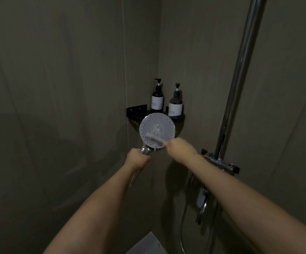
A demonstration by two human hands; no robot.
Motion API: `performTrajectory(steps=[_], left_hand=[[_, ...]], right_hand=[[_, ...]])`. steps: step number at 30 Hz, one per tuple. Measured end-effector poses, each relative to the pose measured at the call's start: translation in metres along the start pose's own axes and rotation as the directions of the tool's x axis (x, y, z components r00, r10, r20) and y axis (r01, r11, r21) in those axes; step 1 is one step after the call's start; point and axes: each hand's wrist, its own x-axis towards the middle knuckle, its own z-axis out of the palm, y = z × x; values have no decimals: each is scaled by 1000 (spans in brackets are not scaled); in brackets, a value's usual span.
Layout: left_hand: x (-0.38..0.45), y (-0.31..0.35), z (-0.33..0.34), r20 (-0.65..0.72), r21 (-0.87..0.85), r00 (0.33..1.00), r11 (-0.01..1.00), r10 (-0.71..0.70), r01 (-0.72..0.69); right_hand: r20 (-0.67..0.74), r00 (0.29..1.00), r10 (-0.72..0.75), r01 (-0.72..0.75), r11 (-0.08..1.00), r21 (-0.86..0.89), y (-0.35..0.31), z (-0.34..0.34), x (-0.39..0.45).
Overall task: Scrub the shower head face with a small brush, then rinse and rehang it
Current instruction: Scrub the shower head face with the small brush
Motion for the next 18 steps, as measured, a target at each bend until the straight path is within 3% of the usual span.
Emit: performTrajectory(steps=[3, 4, 6, 9, 10, 12, 14, 16, 18], left_hand=[[-1, -3, -2, 8, 25, 1000, 1000, -5, 5], [-2, -5, -2, 5, 19, 1000, 1000, -8, 8], [0, -5, -3, 0, 3, 1000, 1000, -16, 16], [1, -4, -2, -8, -3, 1000, 1000, -13, 13], [2, -3, -2, -2, -9, 1000, 1000, -9, 9], [0, -2, -3, 9, 8, 1000, 1000, -10, 10], [0, -3, -5, 4, 33, 1000, 999, -6, 5], [1, -3, -5, -1, 26, 1000, 1000, -1, 1], [3, -1, -3, -2, 16, 1000, 1000, 0, 0]], right_hand=[[-116, 953, 280, -237, 927, 289, 18, -15, 8], [-144, 952, 272, -226, 935, 274, 21, -19, 9], [-137, 984, 117, -94, 982, 167, 10, -21, 5], [-12, 999, -49, 49, 999, 23, -8, 1, -8], [-1, 1000, -5, 5, 1000, 8, -3, 3, -5], [-51, 975, 217, -204, 962, 179, 15, -6, 3], [-105, 941, 321, -285, 923, 259, 28, -16, 5], [-131, 971, 198, -174, 969, 175, 23, -18, 3], [-66, 997, 26, -18, 993, 116, 4, -8, -5]])
